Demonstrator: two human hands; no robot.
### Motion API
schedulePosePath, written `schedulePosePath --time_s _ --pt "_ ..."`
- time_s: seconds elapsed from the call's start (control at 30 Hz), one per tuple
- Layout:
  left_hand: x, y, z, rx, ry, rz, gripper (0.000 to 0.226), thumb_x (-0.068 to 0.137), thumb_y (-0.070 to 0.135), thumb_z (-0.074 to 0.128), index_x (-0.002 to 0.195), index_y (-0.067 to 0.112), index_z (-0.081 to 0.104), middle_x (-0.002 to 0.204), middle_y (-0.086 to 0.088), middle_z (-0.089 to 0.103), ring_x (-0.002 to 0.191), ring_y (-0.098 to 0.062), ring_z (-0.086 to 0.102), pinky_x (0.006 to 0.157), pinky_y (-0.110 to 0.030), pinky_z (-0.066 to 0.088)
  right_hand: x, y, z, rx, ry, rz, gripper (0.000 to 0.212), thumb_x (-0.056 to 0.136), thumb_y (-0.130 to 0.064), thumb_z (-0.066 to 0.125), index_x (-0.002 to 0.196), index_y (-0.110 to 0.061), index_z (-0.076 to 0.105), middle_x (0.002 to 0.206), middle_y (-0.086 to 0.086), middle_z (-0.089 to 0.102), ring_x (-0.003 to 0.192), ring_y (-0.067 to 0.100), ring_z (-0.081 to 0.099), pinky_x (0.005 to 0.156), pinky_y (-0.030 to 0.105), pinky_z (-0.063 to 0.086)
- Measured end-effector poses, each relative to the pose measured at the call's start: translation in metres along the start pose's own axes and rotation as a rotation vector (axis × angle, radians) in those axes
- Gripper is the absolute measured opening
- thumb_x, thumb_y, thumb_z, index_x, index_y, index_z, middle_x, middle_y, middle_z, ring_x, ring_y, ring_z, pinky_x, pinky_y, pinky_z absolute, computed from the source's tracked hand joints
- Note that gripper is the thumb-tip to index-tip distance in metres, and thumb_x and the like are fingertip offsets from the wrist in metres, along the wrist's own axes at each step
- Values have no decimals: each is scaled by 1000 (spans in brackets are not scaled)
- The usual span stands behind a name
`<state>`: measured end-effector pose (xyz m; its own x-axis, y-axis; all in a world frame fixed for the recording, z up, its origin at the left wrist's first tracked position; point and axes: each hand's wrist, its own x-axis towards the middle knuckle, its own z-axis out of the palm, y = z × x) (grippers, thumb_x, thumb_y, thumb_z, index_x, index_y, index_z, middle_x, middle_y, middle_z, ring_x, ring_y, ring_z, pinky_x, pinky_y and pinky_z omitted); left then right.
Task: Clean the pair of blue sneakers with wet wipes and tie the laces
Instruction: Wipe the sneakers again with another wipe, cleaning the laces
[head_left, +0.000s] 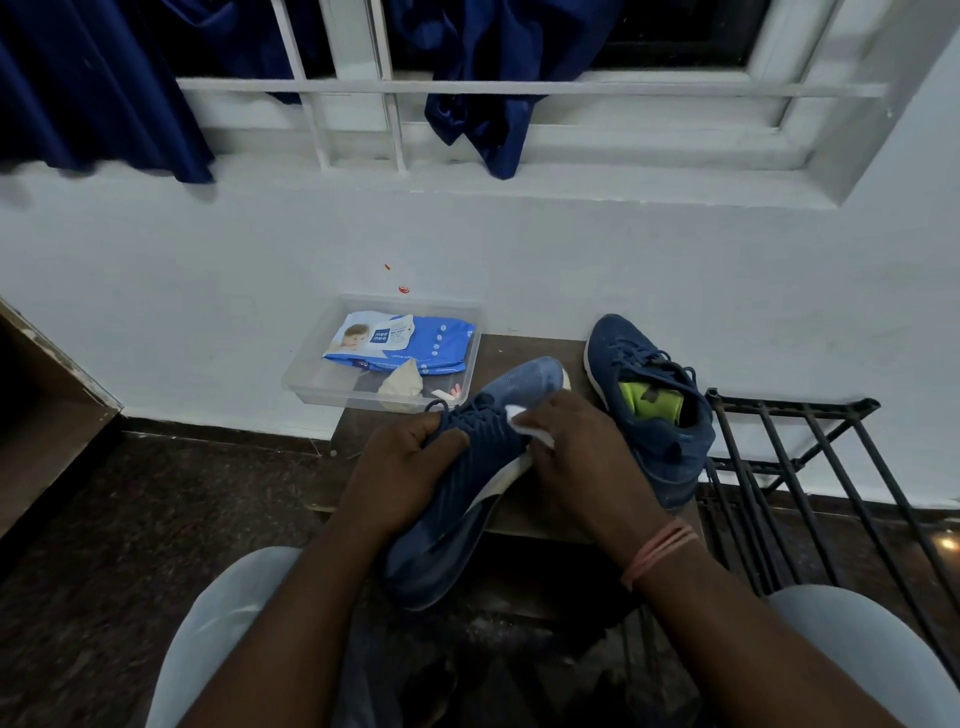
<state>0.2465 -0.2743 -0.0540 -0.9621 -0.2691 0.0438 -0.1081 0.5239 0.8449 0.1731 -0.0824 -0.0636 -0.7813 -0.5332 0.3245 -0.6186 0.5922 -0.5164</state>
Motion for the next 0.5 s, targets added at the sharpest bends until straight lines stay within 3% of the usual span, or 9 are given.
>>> schedulePosePath --time_s 0.1,0.17,0.3,0.5 --pt "-1 1 0 5 -3 8 41 97 25 63 69 -3 53 56 -10 52 51 -11 44 49 -24 32 14 21 -6 -67 156 151 33 85 8 63 112 -7 74 98 10 62 81 19 56 75 31 50" --pt "-1 1 1 -1 0 14 41 97 24 63 68 -3 52 55 -8 51 51 -10 43 49 -23 32 16 19 -5 -59 144 148 32 86 7 60 110 -8 74 99 9 61 81 15 51 75 26 44" --pt "3 0 0 -8 17 1 42 97 22 63 65 0 49 53 0 47 49 -8 40 48 -23 31 -4 -9 11 57 -8 -15 28 85 2 61 105 -10 76 99 8 67 91 20 61 84 25 46" --pt "3 1 5 1 -3 0 44 96 26 63 67 -3 48 55 -3 47 51 -12 42 51 -27 33 19 20 5 -61 121 215 27 91 1 56 106 -12 75 97 9 61 88 24 59 76 26 42"
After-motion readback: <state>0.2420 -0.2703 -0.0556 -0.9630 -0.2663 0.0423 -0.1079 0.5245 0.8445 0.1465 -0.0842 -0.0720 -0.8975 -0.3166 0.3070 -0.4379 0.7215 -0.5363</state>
